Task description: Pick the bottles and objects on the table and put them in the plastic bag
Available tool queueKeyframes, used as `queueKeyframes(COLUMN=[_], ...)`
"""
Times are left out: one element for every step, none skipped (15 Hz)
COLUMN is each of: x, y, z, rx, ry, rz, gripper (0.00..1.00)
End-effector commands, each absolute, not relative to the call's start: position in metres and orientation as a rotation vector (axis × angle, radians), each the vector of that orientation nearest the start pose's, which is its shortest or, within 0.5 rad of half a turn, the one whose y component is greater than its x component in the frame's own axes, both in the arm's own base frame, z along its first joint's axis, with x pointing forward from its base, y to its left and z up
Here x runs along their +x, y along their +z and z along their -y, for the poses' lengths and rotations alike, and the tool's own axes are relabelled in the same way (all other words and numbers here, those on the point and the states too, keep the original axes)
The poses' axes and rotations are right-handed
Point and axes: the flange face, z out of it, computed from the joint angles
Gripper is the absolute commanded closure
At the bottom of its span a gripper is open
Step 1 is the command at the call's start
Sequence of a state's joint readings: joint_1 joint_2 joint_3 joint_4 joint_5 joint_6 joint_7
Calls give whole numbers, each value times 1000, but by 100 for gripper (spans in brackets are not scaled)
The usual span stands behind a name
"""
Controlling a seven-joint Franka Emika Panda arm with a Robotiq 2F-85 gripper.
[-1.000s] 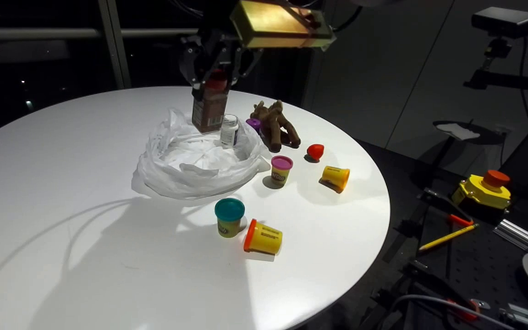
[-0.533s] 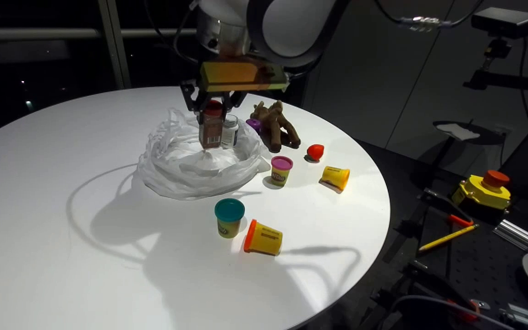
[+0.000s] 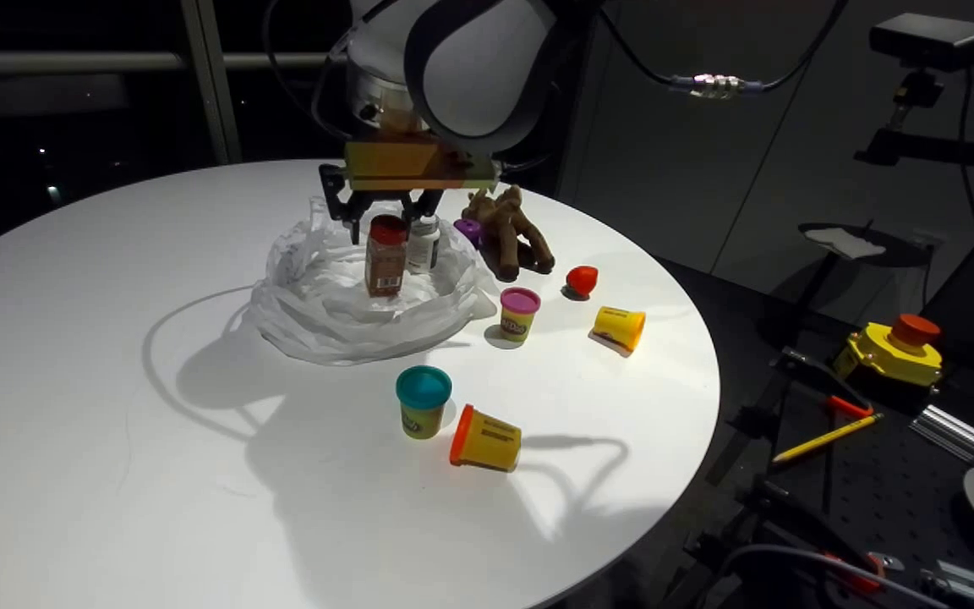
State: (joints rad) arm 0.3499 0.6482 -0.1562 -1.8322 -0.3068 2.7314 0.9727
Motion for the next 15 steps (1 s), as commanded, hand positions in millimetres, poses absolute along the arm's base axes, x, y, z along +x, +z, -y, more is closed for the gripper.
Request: queueKeyframes(x=[645, 637, 624, 610, 594, 578, 561, 543, 525, 508, 488, 468, 447, 431, 415], y=[249, 263, 276, 285, 292, 297, 304, 304, 304, 301, 296, 286, 278, 268, 258], z=[-165, -173, -181, -189, -198, -207, -217, -225, -231, -236, -240, -244, -248, -254, -259], rx=[-3057, -3046, -3042, -3048, -3058, -3068, -3077, -3093, -3114, -3144, -3179, -3216, -3240, -3239, -3228], ry=[-620, -637, -661, -667, -663, -665, -671, -667, -652, -625, -580, -516, -457, -417, -378], rz=[-745, -736, -718, -703, -682, -661, -640, -624, -606, -601, -590, -566, -523, -436, -356], gripper=[7, 0, 0, 0, 0, 0, 0, 0, 0, 0, 0, 0, 0, 0, 0])
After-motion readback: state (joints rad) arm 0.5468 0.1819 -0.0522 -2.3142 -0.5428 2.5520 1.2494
